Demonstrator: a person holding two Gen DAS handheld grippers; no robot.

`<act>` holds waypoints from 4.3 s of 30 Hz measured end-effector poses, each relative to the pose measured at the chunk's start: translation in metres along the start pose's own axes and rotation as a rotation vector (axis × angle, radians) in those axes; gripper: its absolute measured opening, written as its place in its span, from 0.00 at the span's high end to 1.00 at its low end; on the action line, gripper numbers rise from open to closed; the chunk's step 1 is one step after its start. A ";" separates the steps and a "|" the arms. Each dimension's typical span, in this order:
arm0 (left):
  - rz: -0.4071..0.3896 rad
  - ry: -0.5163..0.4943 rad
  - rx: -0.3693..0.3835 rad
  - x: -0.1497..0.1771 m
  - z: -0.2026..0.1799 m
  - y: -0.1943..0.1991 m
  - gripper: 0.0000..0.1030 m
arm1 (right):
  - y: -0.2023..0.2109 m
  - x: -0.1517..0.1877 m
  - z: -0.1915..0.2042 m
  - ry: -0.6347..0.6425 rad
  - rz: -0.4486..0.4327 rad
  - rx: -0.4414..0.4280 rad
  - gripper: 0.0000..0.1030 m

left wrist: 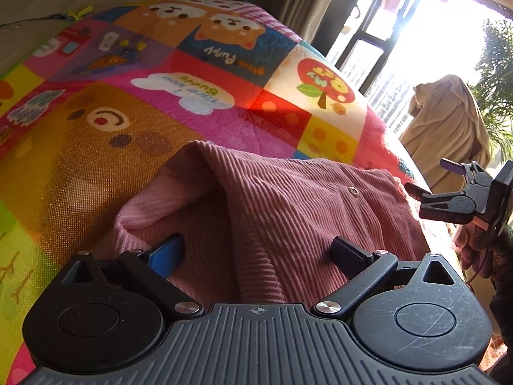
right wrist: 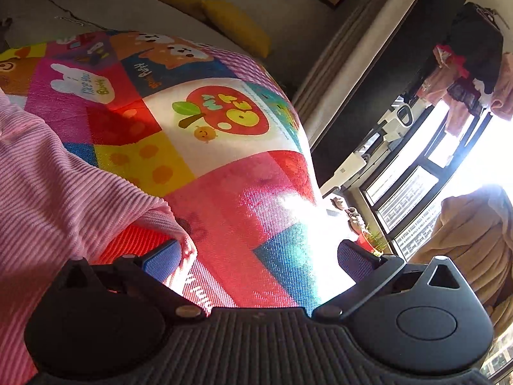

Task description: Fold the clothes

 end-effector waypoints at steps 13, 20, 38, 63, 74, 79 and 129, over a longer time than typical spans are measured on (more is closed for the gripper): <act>-0.073 0.074 0.154 -0.002 -0.030 0.049 0.03 | 0.065 0.011 -0.005 -0.452 -0.007 -0.342 0.00; -0.125 0.065 0.230 -0.030 -0.067 0.026 0.02 | 0.047 -0.018 0.051 -0.590 0.039 -0.525 0.00; -0.142 0.161 0.206 0.002 -0.032 -0.030 0.00 | 0.032 -0.007 0.100 -0.464 0.110 -0.398 0.00; -0.164 0.237 0.262 0.001 -0.022 -0.028 0.00 | 0.074 -0.041 0.048 -1.079 0.348 -0.667 0.00; -0.166 0.226 0.248 0.001 -0.024 -0.027 0.00 | -0.018 -0.023 0.045 -0.723 0.198 -0.254 0.00; -0.164 0.221 0.242 0.001 -0.025 -0.027 0.00 | -0.034 -0.012 0.059 -0.621 0.191 -0.256 0.00; -0.195 0.739 0.263 0.037 -0.132 -0.005 0.00 | 0.081 -0.037 -0.040 -1.368 -0.028 0.055 0.00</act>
Point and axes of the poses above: each gripper's, at about its wrist camera, not at the fingertips, and y roughly against the way its jaws point, z to its left, x to its underside, the point moved 6 cm from there along -y, roughly the way its jaws point, and after that the axes turned 6 degrees about -z, right-handed, at the moved point
